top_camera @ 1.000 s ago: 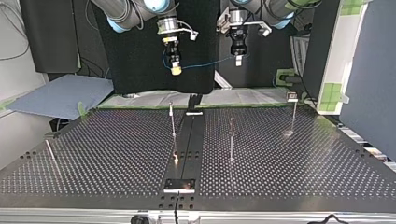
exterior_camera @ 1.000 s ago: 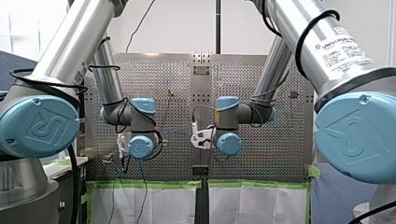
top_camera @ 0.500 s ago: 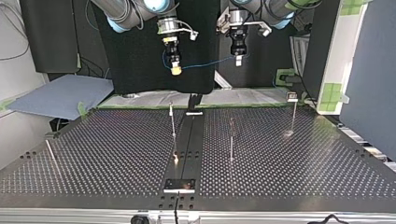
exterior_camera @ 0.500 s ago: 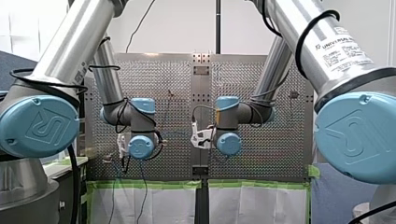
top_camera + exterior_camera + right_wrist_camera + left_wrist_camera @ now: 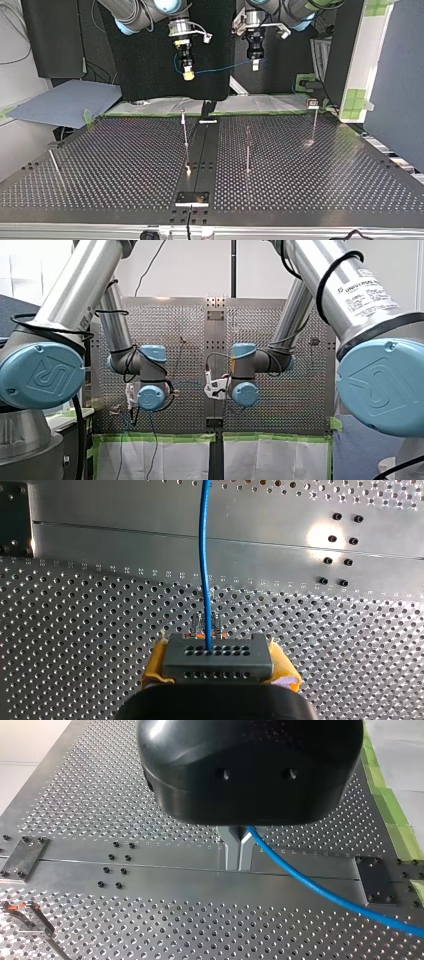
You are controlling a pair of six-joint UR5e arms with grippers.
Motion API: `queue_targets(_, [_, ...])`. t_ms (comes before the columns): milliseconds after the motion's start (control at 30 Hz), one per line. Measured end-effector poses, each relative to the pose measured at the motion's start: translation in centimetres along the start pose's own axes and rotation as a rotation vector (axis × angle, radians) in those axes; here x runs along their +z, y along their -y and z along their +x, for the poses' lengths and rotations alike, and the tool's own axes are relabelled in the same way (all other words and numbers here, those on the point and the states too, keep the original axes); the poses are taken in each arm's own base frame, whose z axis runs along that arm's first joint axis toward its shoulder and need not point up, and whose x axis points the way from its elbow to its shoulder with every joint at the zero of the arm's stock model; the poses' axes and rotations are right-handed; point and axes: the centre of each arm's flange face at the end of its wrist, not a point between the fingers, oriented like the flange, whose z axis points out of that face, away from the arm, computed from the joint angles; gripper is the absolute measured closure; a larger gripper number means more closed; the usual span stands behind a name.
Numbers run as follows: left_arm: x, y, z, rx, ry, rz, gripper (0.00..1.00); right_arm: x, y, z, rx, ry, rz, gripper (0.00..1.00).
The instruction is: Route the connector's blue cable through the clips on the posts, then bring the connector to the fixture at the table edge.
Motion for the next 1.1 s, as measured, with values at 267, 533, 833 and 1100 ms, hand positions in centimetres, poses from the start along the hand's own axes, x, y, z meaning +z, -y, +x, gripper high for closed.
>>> queue_targets(267, [0.0, 0.0, 0.0, 0.0, 0.0, 0.0, 0.99, 0.0, 0.0, 0.0, 0.0, 0.0, 0.0, 1.0])
queue_targets(533, [-0.2, 0.0, 0.2, 0.004, -0.004, 0.004, 0.99, 0.0, 0.0, 0.0, -0.001, 0.002, 0.001, 1.0])
queue_targets(833, [-1.8, 0.5, 1.9, 0.033, -0.044, 0.038, 0.99, -1.9, 0.1, -3.5, -0.035, 0.112, 0.02, 1.0])
queue_targets(1100, [-1.9, 0.5, 2.0, 0.035, -0.046, 0.039, 0.99, -2.3, 0.2, -4.4, -0.042, 0.137, 0.023, 1.0])
